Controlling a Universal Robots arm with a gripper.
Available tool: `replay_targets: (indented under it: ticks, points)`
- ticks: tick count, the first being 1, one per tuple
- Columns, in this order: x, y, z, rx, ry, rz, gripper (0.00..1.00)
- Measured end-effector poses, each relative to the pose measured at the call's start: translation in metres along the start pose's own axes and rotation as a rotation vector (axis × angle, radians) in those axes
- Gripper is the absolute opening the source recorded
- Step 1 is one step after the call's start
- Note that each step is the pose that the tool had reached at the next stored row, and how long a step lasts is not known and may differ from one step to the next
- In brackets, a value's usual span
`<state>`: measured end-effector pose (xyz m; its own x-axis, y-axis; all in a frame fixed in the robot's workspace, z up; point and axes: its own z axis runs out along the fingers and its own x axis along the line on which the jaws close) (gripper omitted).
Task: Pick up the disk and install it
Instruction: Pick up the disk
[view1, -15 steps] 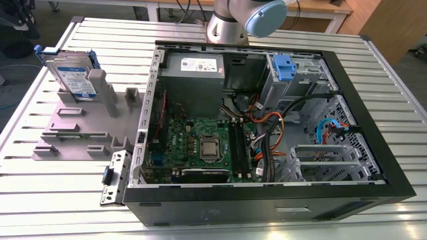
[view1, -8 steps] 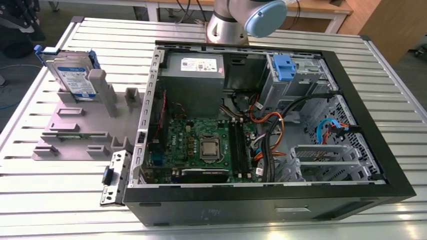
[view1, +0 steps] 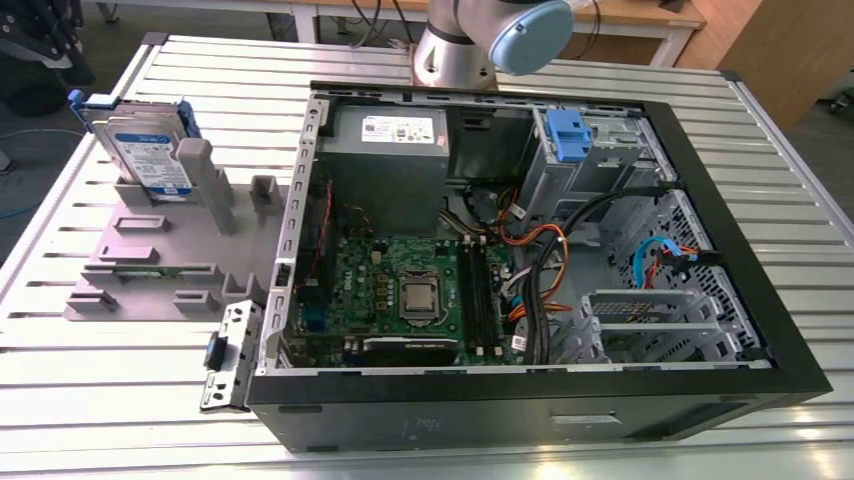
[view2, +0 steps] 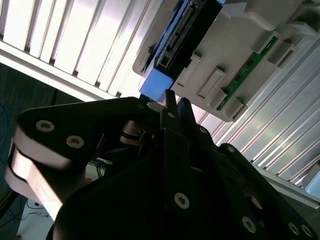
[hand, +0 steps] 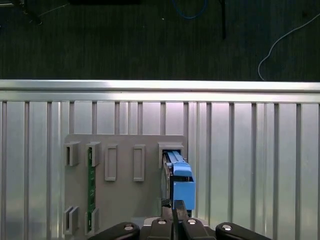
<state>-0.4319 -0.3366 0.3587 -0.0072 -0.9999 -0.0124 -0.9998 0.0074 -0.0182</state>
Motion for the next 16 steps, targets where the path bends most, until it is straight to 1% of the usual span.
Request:
replay_targets:
  ticks: [1, 2, 6, 7, 9, 11, 12, 16]
  points:
    - [0.0000, 0.0000, 0.0001, 0.0001, 0.0000, 0.000, 0.24]
    - [0.0000, 0.0000, 0.0001, 0.0001, 0.0000, 0.000, 0.24]
    - [0.0000, 0.0000, 0.0002, 0.0001, -0.0001, 0.000, 0.47]
    - [0.0000, 0.0000, 0.0002, 0.0001, 0.0000, 0.000, 0.47]
    - [0.0000, 0.0000, 0.0002, 0.0001, 0.0000, 0.000, 0.58]
    - [0.0000, 0.0000, 0.0002, 0.0001, 0.0000, 0.000, 0.58]
    - [0.0000, 0.0000, 0.0003, 0.0001, 0.0000, 0.000, 0.65]
    - [0.0000, 0.0000, 0.0010, 0.0005, -0.0002, 0.000, 0.65]
